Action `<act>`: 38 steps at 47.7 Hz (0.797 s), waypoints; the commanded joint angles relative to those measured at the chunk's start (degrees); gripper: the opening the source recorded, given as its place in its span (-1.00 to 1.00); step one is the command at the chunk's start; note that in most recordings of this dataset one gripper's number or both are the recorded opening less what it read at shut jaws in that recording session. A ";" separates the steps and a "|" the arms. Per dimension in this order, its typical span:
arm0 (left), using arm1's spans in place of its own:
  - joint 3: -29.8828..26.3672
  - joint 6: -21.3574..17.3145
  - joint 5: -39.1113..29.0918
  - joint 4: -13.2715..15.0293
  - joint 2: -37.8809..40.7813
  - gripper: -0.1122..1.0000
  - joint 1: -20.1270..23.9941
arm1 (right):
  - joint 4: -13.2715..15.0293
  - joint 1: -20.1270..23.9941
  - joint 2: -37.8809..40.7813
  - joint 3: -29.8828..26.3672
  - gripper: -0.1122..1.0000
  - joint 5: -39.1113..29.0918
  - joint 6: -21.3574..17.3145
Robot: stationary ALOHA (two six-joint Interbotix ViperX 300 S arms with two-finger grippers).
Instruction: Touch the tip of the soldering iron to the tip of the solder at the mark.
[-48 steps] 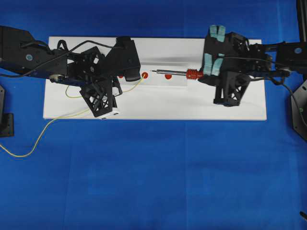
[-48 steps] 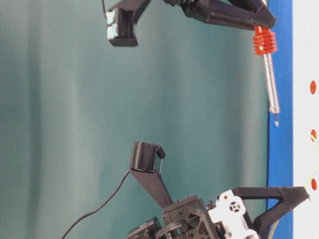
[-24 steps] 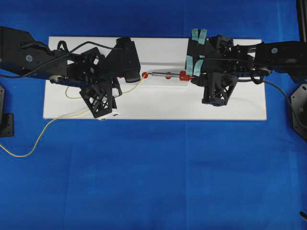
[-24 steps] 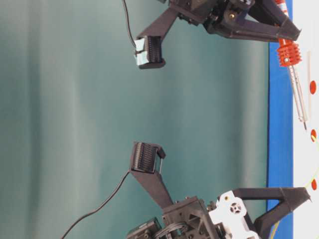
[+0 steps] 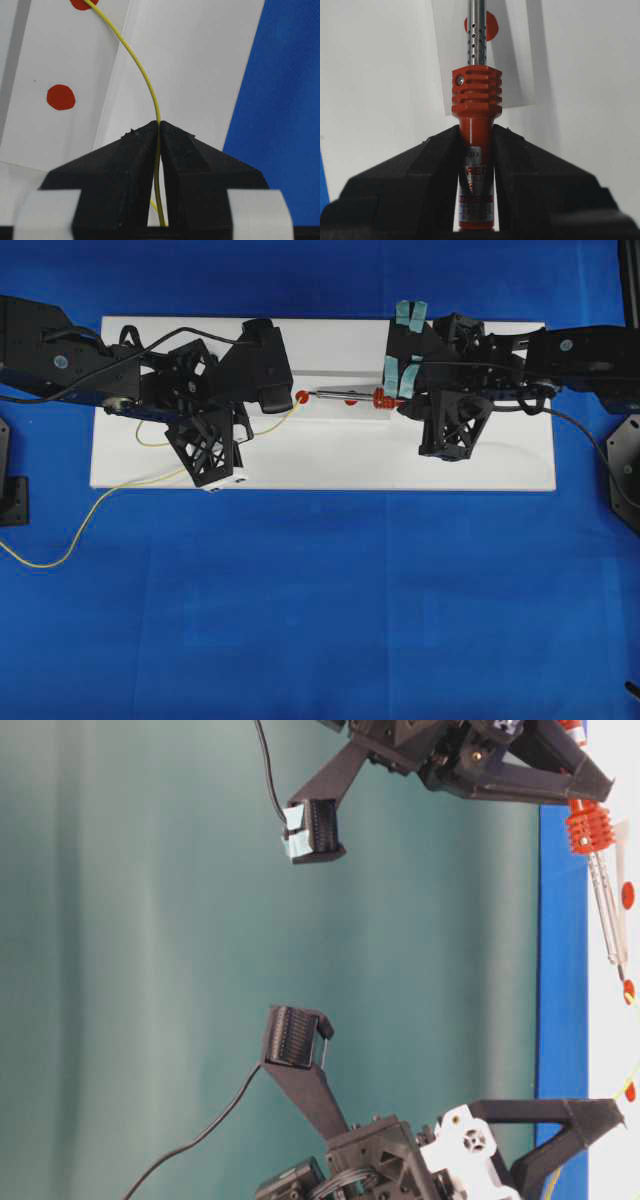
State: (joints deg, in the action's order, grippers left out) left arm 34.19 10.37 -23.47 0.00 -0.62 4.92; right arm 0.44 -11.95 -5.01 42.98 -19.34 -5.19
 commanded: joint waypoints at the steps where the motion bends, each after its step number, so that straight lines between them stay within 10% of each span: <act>1: -1.05 -0.09 0.18 -0.18 -0.70 -0.76 -0.09 | 0.09 -0.18 -0.18 -1.58 -0.68 0.18 0.00; 38: -1.14 -0.18 0.00 -0.18 -0.70 -0.76 -0.09 | 0.09 0.26 0.00 -2.02 -0.68 -0.35 0.09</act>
State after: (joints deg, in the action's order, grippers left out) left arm 34.19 10.28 -23.64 0.00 -0.62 4.92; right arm 0.44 -11.87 -4.48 42.36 -19.78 -5.10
